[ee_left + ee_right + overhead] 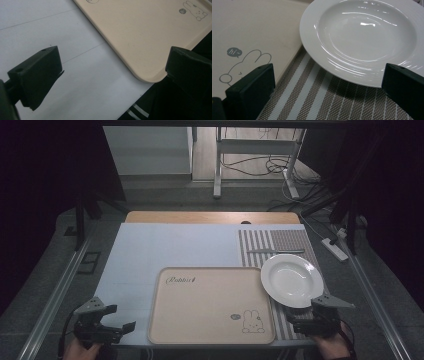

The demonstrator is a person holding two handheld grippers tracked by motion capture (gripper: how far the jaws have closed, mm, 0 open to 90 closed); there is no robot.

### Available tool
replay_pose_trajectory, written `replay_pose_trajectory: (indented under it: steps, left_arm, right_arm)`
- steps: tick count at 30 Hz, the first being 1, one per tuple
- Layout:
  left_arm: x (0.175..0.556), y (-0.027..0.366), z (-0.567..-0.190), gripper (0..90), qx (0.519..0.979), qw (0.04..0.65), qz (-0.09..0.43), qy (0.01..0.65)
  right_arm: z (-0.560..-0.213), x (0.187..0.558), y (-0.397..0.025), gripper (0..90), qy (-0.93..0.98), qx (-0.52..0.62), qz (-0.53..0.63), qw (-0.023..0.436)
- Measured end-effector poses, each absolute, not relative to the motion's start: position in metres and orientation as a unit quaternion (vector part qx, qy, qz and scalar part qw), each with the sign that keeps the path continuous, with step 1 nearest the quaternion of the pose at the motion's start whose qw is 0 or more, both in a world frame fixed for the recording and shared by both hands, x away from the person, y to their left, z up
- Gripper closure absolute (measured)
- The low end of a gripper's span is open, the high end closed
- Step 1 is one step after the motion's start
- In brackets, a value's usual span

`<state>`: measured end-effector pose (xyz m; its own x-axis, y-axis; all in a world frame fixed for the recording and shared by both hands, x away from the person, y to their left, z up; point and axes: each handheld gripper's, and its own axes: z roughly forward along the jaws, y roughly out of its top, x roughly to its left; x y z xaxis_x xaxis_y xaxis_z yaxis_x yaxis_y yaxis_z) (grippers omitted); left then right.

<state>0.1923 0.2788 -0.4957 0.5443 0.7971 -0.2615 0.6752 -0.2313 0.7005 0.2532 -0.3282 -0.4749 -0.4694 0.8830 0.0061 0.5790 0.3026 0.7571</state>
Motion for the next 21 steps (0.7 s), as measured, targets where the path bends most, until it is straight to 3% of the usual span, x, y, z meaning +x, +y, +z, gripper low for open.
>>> replay_pose_trajectory:
  steps: [21]
  left_arm:
    - [0.1919, 0.2784, -0.4959, 1.0, 0.783, 0.397, 0.076, 0.472]
  right_arm:
    - [-0.4773, 0.2588, -0.3234, 1.9, 0.798, 0.463, 0.337, 0.187]
